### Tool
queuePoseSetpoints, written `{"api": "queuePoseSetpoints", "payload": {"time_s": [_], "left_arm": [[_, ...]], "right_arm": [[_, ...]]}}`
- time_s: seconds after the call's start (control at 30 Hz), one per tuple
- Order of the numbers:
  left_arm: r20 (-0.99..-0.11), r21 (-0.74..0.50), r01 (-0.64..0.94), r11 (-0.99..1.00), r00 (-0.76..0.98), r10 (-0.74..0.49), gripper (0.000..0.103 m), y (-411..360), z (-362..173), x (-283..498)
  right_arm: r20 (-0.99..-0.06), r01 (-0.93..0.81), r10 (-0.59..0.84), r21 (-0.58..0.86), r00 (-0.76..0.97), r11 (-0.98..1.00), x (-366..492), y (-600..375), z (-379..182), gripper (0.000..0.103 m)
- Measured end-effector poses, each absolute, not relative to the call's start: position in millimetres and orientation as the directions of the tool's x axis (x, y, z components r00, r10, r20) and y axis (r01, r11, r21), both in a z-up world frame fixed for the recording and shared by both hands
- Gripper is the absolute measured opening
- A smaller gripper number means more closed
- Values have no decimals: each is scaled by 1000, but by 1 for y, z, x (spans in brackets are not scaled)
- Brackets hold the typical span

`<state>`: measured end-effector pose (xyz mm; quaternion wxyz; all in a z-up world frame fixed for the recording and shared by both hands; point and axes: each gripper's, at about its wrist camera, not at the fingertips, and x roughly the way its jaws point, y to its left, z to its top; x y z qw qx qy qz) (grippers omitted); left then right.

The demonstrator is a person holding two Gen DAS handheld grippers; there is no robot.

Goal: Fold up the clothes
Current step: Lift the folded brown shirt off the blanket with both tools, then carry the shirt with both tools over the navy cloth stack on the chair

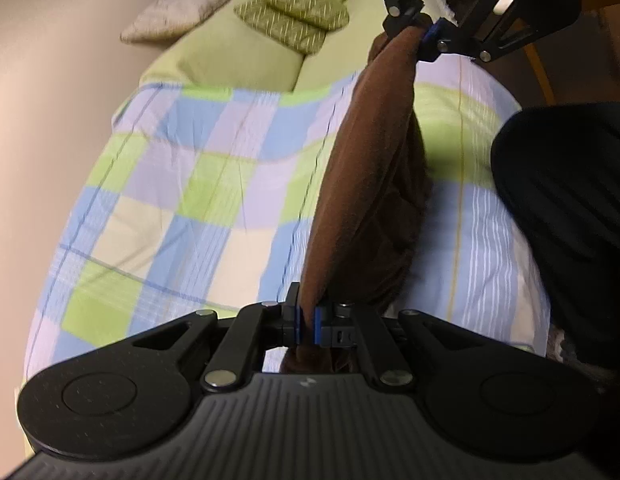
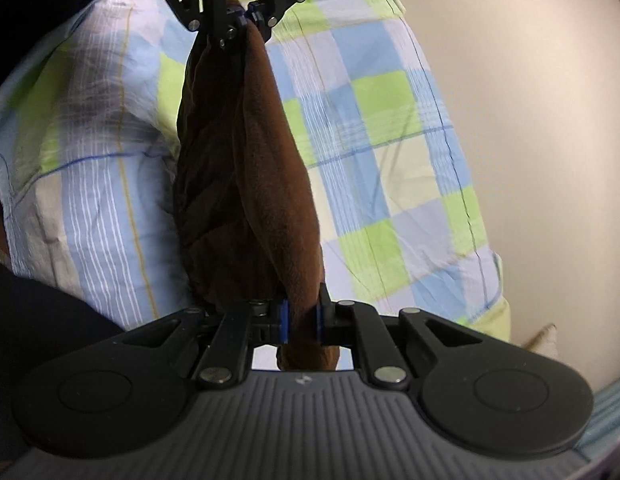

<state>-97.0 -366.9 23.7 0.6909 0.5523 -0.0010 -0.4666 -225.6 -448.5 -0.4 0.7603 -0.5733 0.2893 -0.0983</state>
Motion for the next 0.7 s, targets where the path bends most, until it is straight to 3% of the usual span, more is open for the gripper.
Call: {"api": "queuePoseSetpoints", "payload": {"time_s": [0.7], "left_arm": [[-441, 764, 600, -238, 216, -871, 3, -413, 43, -143]], "right_arm": [[-264, -16, -786, -951, 559, 308, -312, -416, 41, 8]]}}
